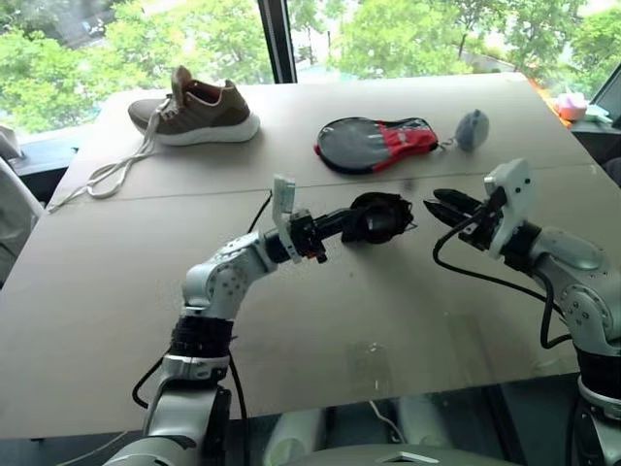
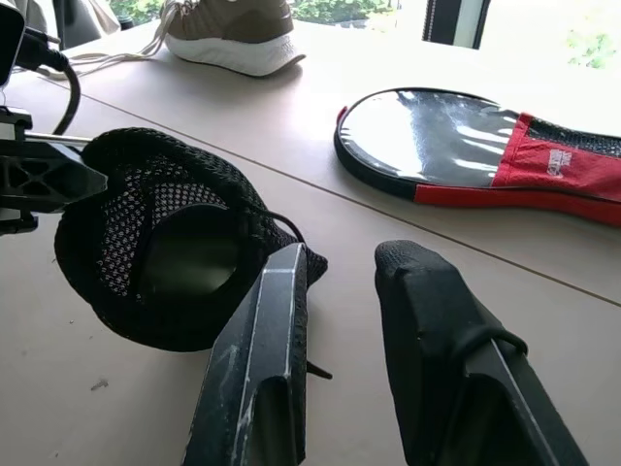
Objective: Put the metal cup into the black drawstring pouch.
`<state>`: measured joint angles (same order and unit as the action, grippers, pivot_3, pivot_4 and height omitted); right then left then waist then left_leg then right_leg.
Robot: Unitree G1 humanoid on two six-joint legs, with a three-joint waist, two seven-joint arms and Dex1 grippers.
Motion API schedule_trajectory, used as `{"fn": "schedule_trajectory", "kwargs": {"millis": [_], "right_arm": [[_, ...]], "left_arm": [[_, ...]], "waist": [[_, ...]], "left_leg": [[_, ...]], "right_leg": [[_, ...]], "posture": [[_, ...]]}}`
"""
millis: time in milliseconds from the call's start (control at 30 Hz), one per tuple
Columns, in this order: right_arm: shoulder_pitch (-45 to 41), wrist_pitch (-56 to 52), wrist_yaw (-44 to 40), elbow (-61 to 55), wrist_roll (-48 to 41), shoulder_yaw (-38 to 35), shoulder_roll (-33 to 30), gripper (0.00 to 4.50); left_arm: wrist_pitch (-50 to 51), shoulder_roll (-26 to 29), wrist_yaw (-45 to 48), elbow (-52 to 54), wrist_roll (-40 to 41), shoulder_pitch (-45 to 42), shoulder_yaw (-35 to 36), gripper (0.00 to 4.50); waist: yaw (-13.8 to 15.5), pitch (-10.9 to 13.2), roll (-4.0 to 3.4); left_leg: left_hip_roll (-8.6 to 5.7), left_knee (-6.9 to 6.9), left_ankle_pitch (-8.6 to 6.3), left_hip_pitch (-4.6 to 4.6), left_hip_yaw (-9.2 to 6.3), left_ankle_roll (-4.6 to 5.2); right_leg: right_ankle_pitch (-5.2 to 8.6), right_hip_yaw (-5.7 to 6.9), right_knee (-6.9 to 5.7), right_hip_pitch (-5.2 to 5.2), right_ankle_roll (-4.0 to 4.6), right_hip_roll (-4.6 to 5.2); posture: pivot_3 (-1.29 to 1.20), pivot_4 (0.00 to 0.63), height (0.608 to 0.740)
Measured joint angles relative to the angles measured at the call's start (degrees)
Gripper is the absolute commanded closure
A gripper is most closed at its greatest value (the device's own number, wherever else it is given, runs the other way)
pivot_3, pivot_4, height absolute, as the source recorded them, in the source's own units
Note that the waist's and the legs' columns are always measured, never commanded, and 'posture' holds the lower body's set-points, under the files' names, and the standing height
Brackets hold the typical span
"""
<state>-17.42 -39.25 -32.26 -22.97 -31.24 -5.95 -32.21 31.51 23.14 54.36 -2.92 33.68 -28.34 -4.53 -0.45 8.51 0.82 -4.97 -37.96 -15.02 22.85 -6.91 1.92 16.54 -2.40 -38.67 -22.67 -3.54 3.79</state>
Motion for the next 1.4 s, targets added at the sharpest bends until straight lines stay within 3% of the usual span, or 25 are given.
{"fn": "schedule_trajectory", "kwargs": {"millis": [33, 100, 200, 467, 700, 767, 800, 933, 1133, 1400], "right_arm": [[0.7, -0.1, 0.2, 0.0, 0.0, -0.3, -0.1, 3.30], [1.2, -0.6, 0.7, 0.6, -1.1, -2.3, 0.8, 3.30], [1.1, -1.0, 1.7, 0.8, -3.8, -5.3, 1.7, 3.30], [5.0, -4.2, 1.4, 0.4, -9.1, -10.6, -0.3, 3.30], [17.2, -4.7, -8.6, -8.1, -8.0, -4.8, -11.6, 3.43], [18.3, -0.7, -9.9, -8.7, -2.3, -0.8, -14.6, 3.43], [18.6, 0.9, -9.9, -8.4, 0.2, 0.7, -15.3, 3.43], [17.0, 6.8, -8.9, -5.6, 7.5, 5.0, -13.7, 3.43], [13.2, 8.4, -7.0, -0.2, 9.7, 5.0, -9.8, 3.43], [13.2, 0.7, -5.9, 1.0, 0.3, 1.6, -2.2, 3.43]], "left_arm": [[-5.0, 2.7, 1.3, 0.0, -5.8, 0.2, -3.9, 4.50], [-10.1, 3.1, 2.8, 0.1, -10.7, 0.5, -7.2, 4.50], [-12.3, -0.4, 3.0, 3.0, -11.2, 0.2, -7.8, 4.50], [-15.1, -2.5, 2.1, 6.3, -13.4, 1.7, -9.5, 4.50], [-10.0, -1.5, 3.7, 9.2, -9.1, 2.4, -8.2, 1.41], [-9.3, -0.2, 4.2, 10.1, -8.6, 2.5, -7.5, 0.37], [-9.3, 0.7, 4.3, 10.1, -8.6, 2.5, -6.8, 0.12], [-9.3, 3.1, 4.1, 9.4, -8.6, 2.5, -2.8, 0.05], [-9.4, 4.6, 3.8, 7.1, -8.7, 2.2, -0.2, 0.05], [-11.2, 5.9, 2.9, 3.4, -10.7, 2.9, 1.7, 0.05]], "waist": [[0.0, 0.0, 0.00], [0.2, 0.0, -0.01], [0.5, 0.0, 0.00], [0.2, 0.0, -0.02], [0.1, 0.0, 0.00], [-0.2, 0.0, 0.00], [-0.2, 0.0, 0.00], [-0.2, 0.0, 0.01], [0.2, 0.0, 0.02], [0.1, 0.0, 0.02]], "left_leg": [[-0.01, 0.08, 0.00, 0.00, 0.02, 0.00], [-0.07, 0.13, 0.00, 0.02, 0.02, 0.00], [-0.07, 0.15, 0.00, 0.07, -0.08, 0.01], [-0.05, 0.36, 0.00, 0.04, -0.04, 0.02], [-0.05, 0.25, 0.00, -0.01, 0.01, 0.04], [-0.05, 0.24, 0.00, -0.12, 0.02, 0.04], [-0.04, 0.24, 0.00, -0.14, 0.02, 0.04], [-0.02, 0.24, 0.01, -0.14, 0.01, 0.02], [-0.04, 0.24, 0.01, -0.08, -0.06, 0.02], [-0.05, 0.25, 0.01, -0.08, -0.07, 0.02]], "right_leg": [[-0.01, -0.02, 0.05, 0.04, 0.01, 0.01], [-0.01, -0.05, 0.08, 0.04, 0.00, 0.12], [-0.01, -0.03, 0.14, 0.02, 0.00, 0.14], [0.00, -0.05, 0.18, -0.01, 0.00, 0.12], [-0.01, 0.05, 0.15, 0.07, -0.01, 0.11], [-0.01, 0.06, 0.08, 0.13, -0.01, 0.09], [-0.01, 0.07, 0.05, 0.13, -0.01, 0.07], [-0.01, 0.07, 0.04, 0.13, -0.01, 0.06], [-0.01, 0.07, 0.13, 0.11, -0.01, 0.09], [-0.01, 0.04, 0.12, 0.11, -0.01, 0.11]], "posture": [[0.00, 0.150, 0.740], [0.00, 0.150, 0.740], [0.00, 0.150, 0.740], [0.00, 0.150, 0.740], [0.00, 0.150, 0.740], [0.00, 0.150, 0.740], [0.00, 0.150, 0.740], [0.00, 0.150, 0.740], [0.00, 0.150, 0.740], [0.00, 0.150, 0.740]]}}
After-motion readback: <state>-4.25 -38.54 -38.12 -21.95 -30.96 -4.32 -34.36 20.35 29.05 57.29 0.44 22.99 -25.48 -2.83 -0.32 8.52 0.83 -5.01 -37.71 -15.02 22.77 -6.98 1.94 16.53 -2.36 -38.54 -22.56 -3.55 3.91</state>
